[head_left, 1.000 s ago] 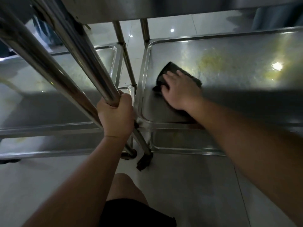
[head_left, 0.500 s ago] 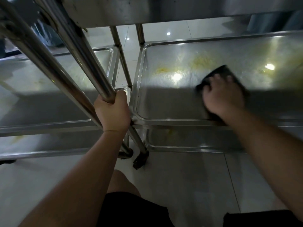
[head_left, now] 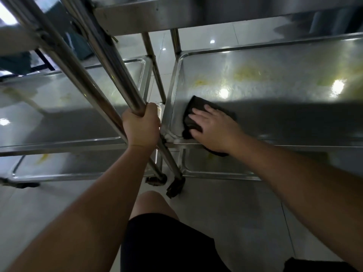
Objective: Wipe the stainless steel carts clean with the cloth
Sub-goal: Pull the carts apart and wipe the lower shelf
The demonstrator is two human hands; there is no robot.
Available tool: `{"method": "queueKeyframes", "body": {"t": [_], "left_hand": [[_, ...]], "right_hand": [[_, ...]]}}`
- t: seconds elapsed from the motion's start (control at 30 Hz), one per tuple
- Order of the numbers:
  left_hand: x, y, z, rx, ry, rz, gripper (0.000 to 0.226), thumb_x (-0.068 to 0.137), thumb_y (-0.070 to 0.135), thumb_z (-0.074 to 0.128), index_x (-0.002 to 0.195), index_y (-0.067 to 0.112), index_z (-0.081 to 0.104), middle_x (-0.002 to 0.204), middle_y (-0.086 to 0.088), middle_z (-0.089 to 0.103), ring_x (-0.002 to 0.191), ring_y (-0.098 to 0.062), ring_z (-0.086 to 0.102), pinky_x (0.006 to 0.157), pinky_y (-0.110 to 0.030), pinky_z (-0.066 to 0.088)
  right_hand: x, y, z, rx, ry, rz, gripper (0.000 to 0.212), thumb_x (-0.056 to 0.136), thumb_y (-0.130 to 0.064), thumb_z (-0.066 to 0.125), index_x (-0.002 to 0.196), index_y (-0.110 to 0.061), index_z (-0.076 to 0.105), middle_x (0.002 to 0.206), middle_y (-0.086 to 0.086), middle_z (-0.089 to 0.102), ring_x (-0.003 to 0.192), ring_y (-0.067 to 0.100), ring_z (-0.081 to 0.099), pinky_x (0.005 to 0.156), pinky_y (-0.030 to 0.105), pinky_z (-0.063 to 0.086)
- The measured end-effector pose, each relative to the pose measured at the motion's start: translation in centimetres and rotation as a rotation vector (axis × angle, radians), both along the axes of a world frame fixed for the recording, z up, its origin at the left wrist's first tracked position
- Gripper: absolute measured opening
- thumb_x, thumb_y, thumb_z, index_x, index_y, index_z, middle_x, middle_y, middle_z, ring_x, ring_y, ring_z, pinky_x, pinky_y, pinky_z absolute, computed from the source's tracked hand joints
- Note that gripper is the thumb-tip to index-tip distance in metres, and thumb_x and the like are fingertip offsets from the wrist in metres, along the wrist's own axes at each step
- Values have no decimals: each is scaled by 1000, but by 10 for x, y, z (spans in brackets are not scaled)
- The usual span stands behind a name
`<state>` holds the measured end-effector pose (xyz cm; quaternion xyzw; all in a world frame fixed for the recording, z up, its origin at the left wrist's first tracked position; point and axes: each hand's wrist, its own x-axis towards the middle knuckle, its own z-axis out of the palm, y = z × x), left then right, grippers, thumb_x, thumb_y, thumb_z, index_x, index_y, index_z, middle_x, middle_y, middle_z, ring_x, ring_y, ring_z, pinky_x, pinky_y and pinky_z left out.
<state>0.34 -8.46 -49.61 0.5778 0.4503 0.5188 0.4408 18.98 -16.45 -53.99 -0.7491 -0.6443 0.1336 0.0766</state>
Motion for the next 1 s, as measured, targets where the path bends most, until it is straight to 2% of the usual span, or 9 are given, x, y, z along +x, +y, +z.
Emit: {"method": "queueKeyframes", "body": {"t": [0.1,0.2,0.33,0.47,0.57,0.7,0.8,0.93,1.0], "left_hand": [[2,-2,0,7,3,22,45,78,26,60,74,-16,45,58,-15,49,48,-19,48,43,-23,41],[3,-3,0,2,-3,53,43,77,27,59,73,-14,46,59,-14,49,51,-21,46,43,-23,39],[4,-1,-1,-10,-4,59,42,80,24,59,72,-16,47,60,-15,47,52,-22,44,44,-24,38],[3,3,-3,28,20,86,43,79,24,58,70,-17,48,58,-18,45,52,-21,44,47,-27,38],[3,4,-4,33,8,52,44,74,31,59,66,-12,48,55,-15,46,49,-20,44,46,-25,38],[3,6,-5,-19,-24,45,29,69,35,60,62,8,51,54,-8,47,51,-21,46,50,-33,40],[2,6,-5,-17,-14,35,42,72,34,60,69,-7,51,58,-15,50,54,-24,49,53,-34,44],[1,3,-2,-21,8,20,54,70,36,58,75,-17,50,61,-18,49,51,-19,48,46,-24,40],[1,2,-2,-33,20,28,56,69,37,57,77,-18,50,62,-18,49,51,-19,47,45,-24,39]], "right_hand": [[39,-43,-1,22,-38,-97,72,97,-66,20,161,-36,34,171,-14,25,160,18,15,130,46,14],[45,-44,-3,0,-23,-162,71,98,-62,19,161,-34,33,172,-13,23,160,20,14,129,46,10],[8,27,-2,15,21,-175,67,105,-54,20,165,-27,25,175,-5,15,161,29,7,129,50,7],[-36,106,4,-30,104,-188,65,108,-51,19,168,-27,16,176,-6,4,162,28,-5,130,49,-1],[-55,125,5,-40,116,-181,64,108,-53,17,167,-30,16,176,-8,2,162,28,-7,130,48,-3],[-62,85,1,-2,77,30,63,106,-56,24,166,-38,19,175,-10,7,162,25,-1,129,47,1],[-56,43,1,3,82,154,58,107,-58,25,163,-45,22,174,-15,11,162,20,3,131,47,5],[-21,-9,1,54,-21,62,60,106,-60,25,162,-40,32,171,-14,22,161,17,13,129,43,12],[8,-36,1,75,-77,-5,58,106,-58,30,160,-38,39,170,-12,28,159,17,19,128,42,18]]}}
